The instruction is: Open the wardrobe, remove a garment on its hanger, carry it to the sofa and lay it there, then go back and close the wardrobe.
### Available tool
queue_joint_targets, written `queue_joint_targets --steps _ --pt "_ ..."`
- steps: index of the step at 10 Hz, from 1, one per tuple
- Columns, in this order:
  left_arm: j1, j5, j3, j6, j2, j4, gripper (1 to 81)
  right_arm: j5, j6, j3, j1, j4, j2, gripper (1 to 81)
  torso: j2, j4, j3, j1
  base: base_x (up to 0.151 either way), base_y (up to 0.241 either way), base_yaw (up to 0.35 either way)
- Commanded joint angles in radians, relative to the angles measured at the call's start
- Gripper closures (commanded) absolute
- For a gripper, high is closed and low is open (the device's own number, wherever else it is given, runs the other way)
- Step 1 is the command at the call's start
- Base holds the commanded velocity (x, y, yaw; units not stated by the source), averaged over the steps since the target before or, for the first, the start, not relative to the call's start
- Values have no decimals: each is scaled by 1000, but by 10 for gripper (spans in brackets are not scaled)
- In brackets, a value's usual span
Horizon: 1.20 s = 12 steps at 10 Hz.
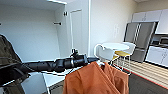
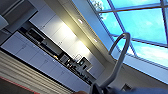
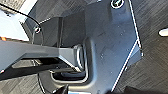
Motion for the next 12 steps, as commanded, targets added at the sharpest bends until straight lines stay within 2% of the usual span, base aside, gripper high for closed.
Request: queue_joint_targets --steps 1,12 --pt "-184 -80 13 -3 1 -5 811 -30 2 -2 32 2 -11 10 0 0 0 0 0 0 -231" --pt "-183 -83 21 -3 -6 -5 811 -30 4 -19 35 -1 -7 10 0 0 0 0 0 0 -234"
